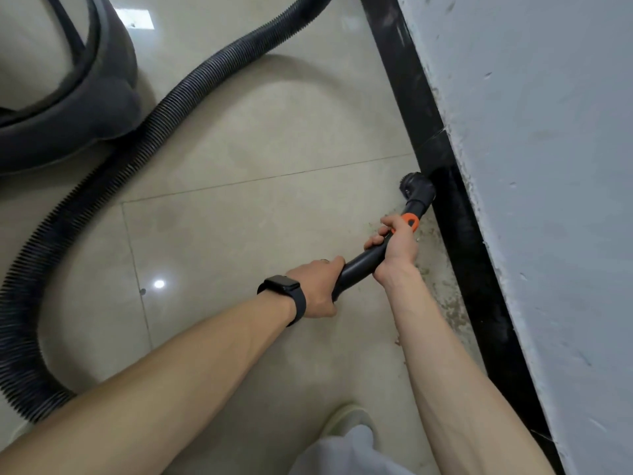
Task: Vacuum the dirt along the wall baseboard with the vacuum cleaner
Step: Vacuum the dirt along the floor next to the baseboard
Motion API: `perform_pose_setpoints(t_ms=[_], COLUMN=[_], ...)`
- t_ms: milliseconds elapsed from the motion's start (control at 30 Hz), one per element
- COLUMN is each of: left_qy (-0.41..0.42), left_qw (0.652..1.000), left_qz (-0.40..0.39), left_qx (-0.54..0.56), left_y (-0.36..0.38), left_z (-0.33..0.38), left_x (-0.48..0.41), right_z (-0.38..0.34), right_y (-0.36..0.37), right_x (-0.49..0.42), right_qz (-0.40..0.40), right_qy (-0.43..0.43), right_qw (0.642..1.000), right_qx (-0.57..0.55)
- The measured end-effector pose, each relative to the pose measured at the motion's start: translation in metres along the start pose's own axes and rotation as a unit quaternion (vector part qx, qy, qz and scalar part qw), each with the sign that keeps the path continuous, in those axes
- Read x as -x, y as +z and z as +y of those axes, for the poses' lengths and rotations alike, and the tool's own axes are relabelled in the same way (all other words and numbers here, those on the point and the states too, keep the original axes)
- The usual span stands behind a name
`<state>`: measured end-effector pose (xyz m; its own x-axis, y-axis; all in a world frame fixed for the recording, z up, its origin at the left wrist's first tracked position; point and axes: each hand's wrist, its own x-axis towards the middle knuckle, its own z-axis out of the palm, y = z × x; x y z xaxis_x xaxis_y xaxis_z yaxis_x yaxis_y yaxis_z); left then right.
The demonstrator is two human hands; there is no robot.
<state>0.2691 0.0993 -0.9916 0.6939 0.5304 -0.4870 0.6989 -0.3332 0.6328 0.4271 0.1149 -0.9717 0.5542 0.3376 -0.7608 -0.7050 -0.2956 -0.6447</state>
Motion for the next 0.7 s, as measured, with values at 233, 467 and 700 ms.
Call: perform_pose_setpoints(t_ms=[233,467,700], left_qy=[0.008,0.019,-0.004], left_qw=[0.999,0.998,0.998], left_qz=[0.028,-0.005,-0.023], left_qx=[-0.041,-0.053,-0.057], left_y=[0.01,-0.007,-0.027], left_z=[0.017,-0.004,-0.056], left_x=[-0.001,0.016,0.057], right_z=[-0.008,0.003,0.047], right_y=[-0.011,-0.006,0.024], right_x=[-0.006,0.009,0.045], right_qz=[0.019,-0.026,-0.061], right_qy=[-0.015,0.023,0.05], right_qw=[0.999,0.999,0.997], right_qx=[0.024,0.009,0.013])
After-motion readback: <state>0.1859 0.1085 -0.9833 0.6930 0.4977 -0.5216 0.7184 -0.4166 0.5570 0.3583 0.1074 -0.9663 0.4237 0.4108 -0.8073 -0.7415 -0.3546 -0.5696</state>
